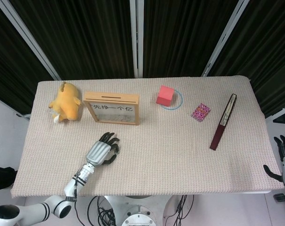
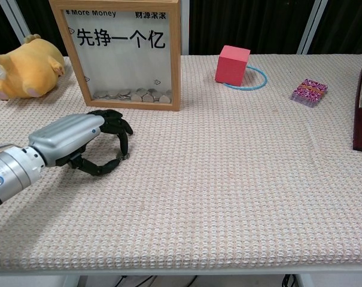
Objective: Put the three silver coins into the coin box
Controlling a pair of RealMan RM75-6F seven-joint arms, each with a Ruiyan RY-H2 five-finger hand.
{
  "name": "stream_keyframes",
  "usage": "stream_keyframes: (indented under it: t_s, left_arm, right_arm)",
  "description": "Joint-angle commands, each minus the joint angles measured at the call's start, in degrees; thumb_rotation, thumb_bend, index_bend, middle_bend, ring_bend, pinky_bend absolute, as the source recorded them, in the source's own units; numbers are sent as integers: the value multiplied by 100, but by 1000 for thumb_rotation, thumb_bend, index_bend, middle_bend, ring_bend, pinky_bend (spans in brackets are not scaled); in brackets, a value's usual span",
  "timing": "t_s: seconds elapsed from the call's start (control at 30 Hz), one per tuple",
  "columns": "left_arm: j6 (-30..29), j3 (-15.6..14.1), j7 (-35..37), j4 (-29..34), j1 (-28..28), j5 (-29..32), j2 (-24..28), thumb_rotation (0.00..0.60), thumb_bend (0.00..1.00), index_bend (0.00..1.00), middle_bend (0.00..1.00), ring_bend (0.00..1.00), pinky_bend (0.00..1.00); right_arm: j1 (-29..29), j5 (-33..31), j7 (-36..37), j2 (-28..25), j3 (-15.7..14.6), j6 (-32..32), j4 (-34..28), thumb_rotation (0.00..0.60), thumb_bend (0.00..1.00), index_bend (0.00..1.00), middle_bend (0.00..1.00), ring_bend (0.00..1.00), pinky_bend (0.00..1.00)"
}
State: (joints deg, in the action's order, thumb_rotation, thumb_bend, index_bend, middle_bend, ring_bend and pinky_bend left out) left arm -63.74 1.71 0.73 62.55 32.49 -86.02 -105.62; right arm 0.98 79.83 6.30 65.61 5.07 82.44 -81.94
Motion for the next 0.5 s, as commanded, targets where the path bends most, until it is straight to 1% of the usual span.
stream_keyframes:
  t_s: [0.03,0.2,0.5]
  left_arm:
    - [15,-19,4,6,7,-22,6,600,319,448,197,34,73]
    - [63,-39,-60,98,36,-50,77,600,312,391,192,33,69]
    - [157,-20,-194,182,48,21,128,600,311,390,188,29,68]
  right_arm:
    - [-2,-1,8,2,0,0,9,600,176,0,0,0,0]
    - [-5,-7,29,7,0,-7,32,600,176,0,0,0,0]
    - [4,3,33,29,-10,-29,53,600,176,0,0,0,0]
